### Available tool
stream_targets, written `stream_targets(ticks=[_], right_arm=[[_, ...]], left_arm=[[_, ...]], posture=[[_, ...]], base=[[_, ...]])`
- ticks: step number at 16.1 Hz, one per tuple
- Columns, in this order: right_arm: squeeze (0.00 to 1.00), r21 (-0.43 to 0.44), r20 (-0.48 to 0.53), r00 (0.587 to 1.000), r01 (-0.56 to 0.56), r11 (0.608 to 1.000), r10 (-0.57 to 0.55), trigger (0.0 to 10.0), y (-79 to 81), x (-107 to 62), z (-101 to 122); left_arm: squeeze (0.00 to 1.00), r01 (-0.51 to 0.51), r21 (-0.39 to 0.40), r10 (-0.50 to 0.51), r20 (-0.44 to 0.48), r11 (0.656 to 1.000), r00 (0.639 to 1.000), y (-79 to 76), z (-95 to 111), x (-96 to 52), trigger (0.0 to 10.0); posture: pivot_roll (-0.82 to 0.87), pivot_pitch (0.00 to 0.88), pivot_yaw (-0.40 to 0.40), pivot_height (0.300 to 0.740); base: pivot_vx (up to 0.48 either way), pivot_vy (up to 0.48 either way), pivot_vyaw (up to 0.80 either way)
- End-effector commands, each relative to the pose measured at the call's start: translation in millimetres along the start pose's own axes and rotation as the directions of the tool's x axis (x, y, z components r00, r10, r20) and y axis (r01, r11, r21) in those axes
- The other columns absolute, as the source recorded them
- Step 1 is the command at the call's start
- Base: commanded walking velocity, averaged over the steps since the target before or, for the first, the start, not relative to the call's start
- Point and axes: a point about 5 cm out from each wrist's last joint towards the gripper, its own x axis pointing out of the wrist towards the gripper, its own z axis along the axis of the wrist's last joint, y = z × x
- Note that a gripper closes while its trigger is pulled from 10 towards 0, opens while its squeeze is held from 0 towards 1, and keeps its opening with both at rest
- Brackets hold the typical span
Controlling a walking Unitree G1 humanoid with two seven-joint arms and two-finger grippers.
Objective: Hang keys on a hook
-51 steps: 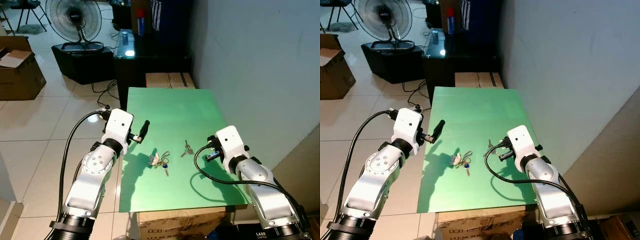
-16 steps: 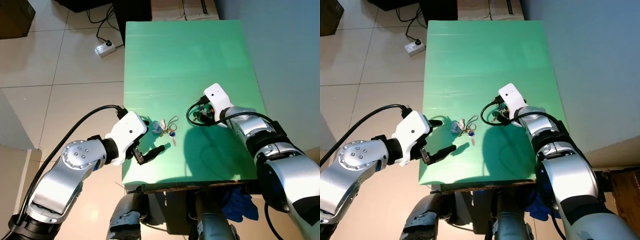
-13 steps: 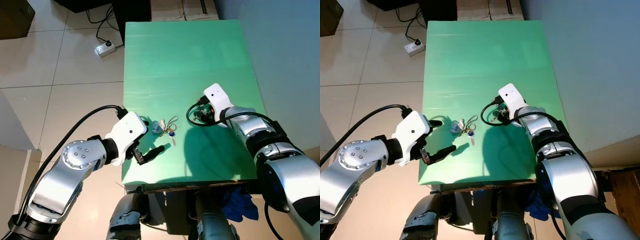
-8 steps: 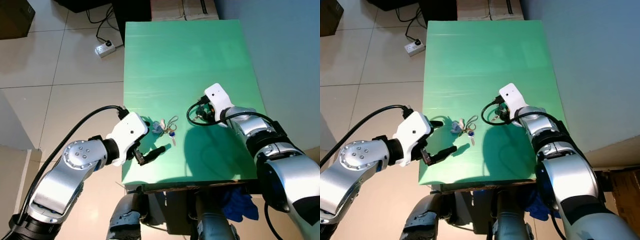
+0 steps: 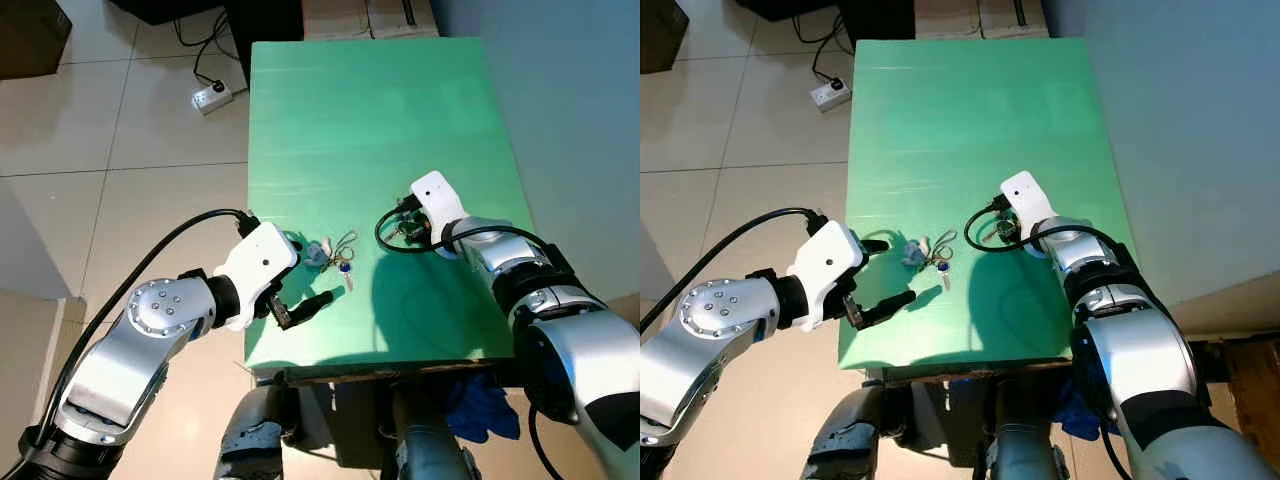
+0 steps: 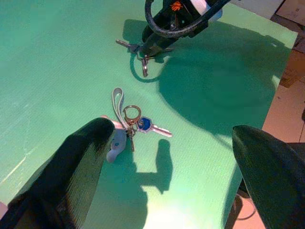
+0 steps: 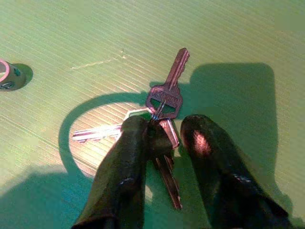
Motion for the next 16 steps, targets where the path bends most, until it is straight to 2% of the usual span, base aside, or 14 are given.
stream_targets(ticks=[1, 10, 14, 16], right_arm=[[0.0, 0.022, -0.036, 0.999, 0.004, 1.0, -0.003, 0.0, 0.6, 0.2, -9.1], [0.0, 0.026, 0.019, 1.0, 0.009, 1.0, -0.009, 0.0, -1.7, -0.7, -6.6], [0.0, 0.056, 0.074, 0.997, 0.034, 0.998, -0.038, 0.0, -3.9, -1.5, -6.4], [0.0, 0.095, 0.126, 0.991, 0.036, 0.995, -0.048, 0.0, -1.3, -1.1, -8.7]], left_arm=[[0.0, 0.027, 0.007, -0.027, -0.001, 1.0, 1.0, -5.6, 1.1, -0.2, 10.0], [0.0, 0.019, 0.008, -0.02, 0.004, 1.0, 1.0, -4.4, 1.1, 1.5, 10.0], [0.0, -0.024, -0.007, 0.024, 0.014, 1.0, 1.0, -4.3, -1.5, 2.6, 10.0], [0.0, -0.078, -0.022, 0.078, 0.025, 0.997, 0.997, -6.0, -7.3, 5.3, 10.0]], posture=[[0.02, 0.376, 0.056, 0.718], [0.01, 0.369, 0.055, 0.718], [0.0, 0.349, 0.043, 0.718], [-0.02, 0.279, 0.03, 0.718]], base=[[0.0, 0.0, 0.0], [0.0, 0.0, 0.0], [0.0, 0.0, 0.0], [0.0, 0.0, 0.0]])
